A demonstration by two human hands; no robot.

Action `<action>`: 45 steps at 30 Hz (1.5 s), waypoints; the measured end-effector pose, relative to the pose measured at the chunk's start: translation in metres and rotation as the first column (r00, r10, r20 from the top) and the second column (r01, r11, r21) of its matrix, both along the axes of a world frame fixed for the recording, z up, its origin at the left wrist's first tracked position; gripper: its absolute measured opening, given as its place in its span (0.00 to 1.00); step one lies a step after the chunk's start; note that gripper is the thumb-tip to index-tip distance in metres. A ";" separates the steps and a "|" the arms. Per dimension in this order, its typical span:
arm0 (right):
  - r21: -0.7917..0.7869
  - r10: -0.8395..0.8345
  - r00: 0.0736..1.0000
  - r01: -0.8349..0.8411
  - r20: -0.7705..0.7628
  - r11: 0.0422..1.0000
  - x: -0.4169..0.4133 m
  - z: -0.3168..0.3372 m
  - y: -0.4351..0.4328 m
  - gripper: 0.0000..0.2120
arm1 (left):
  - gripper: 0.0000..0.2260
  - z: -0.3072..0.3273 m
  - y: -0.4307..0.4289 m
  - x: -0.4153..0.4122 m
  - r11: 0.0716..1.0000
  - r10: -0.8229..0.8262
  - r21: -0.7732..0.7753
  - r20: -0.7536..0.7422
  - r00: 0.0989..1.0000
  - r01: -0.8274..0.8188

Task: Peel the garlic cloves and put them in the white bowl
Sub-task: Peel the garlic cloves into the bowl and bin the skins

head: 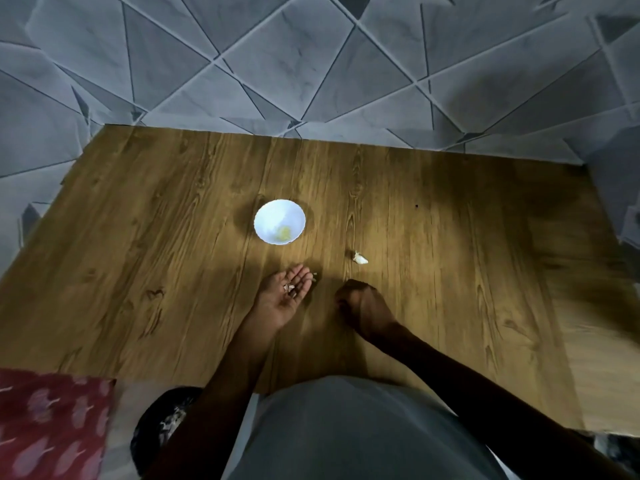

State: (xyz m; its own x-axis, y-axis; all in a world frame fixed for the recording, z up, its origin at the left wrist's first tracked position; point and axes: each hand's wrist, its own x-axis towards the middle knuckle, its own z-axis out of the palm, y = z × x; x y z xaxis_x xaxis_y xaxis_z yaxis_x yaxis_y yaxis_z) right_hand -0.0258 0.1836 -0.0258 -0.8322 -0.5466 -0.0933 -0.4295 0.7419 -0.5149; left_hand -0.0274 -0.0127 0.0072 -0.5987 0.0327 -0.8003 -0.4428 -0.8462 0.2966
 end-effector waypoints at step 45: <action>0.014 -0.272 0.957 0.272 0.097 0.962 0.002 0.013 0.043 0.08 | 0.18 0.004 0.024 0.010 0.993 -0.089 0.077 0.045 0.995 0.086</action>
